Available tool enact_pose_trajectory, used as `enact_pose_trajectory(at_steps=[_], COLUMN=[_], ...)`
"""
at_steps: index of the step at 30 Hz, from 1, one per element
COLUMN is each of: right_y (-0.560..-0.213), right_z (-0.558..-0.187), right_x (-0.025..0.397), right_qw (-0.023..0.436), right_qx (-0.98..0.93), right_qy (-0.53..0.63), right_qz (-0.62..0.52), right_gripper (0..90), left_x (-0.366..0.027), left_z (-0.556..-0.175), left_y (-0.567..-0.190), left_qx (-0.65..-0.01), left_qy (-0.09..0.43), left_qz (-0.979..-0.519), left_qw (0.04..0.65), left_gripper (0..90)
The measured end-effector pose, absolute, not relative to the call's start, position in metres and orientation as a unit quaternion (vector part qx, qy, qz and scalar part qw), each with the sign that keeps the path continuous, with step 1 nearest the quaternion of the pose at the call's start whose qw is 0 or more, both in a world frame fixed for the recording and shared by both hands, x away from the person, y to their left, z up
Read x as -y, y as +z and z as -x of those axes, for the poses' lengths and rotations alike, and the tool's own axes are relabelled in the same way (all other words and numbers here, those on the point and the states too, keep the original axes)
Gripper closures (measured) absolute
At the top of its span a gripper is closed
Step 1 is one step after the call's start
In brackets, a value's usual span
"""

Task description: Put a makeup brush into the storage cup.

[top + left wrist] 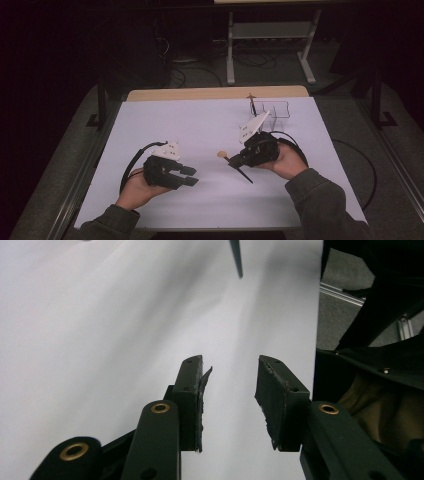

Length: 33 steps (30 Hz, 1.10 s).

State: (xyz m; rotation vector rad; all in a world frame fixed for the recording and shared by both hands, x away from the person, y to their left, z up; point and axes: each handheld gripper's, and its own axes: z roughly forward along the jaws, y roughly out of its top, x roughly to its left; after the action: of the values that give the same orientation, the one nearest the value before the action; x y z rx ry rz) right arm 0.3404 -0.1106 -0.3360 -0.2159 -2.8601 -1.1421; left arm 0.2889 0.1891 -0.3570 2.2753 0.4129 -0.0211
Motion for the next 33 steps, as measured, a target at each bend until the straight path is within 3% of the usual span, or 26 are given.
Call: enact_pose_trajectory(at_steps=[33], right_y=[-0.31], right_z=[-0.387], right_x=[0.149], right_qw=[0.0], right_qx=[0.908], right_qy=[-0.395], right_qz=[0.141], right_gripper=[83.1], left_x=[-0.221], left_z=[-0.283], left_y=[-0.382], left_qx=[-0.216], left_qy=[0.019], left_qz=[-0.891], left_qw=[0.4], left_gripper=[49.1])
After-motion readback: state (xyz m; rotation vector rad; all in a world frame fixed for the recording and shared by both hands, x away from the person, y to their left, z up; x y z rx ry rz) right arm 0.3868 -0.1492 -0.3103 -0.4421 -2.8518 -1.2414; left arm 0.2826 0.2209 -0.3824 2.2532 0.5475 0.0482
